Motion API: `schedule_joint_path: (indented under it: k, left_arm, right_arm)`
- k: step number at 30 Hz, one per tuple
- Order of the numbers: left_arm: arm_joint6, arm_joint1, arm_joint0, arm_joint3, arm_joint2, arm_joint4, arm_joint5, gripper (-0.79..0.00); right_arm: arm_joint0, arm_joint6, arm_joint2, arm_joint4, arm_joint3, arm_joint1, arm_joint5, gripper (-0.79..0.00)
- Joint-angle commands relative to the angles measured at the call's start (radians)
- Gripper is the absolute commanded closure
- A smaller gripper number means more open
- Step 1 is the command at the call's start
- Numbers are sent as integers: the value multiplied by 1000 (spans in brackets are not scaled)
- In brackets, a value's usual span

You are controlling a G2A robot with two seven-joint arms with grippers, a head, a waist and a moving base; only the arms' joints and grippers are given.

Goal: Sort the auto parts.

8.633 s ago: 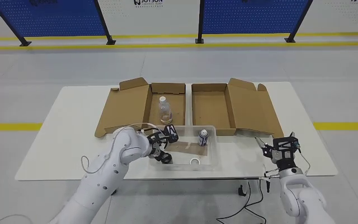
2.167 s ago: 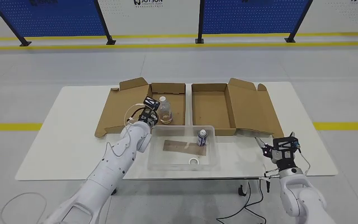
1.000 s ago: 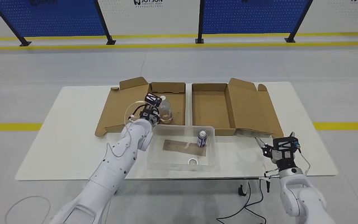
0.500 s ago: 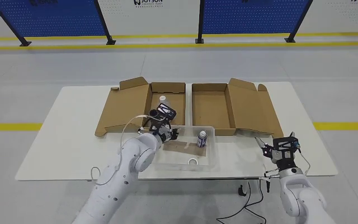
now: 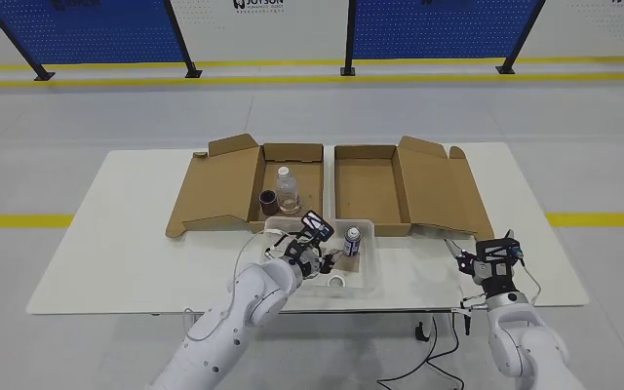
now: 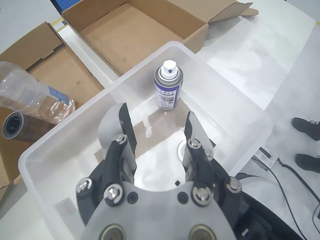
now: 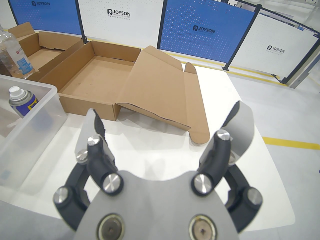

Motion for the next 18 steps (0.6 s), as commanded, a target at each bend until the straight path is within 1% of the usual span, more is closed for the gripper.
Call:
schedule_joint_path:
  k: [1,3,5,6,9,13,18]
  left_arm:
    - [2,-5,-13,19,19,4,-2,-382]
    - [8,-11,-28,42,34,7,4,-391]
    - [14,-17,-44,65,49,7,11,-453]
    - [13,-20,-53,79,58,13,15,-465]
    - [19,-31,-80,123,85,16,28,-449]
    - [27,-47,-115,174,118,22,39,-480]
    - [43,-66,-154,240,148,15,53,-483]
  right_arm:
    - [0,0,0,0,0,0,0,-785]
    - [0,0,0,0,0,0,0,-785]
    - [0,0,0,0,0,0,0,-785]
    - [0,0,0,0,0,0,0,-785]
    - [0,0,0,0,0,0,0,-785]
    - [0,0,0,0,0,0,0,-785]
    - [0,0,0,0,0,0,0,-785]
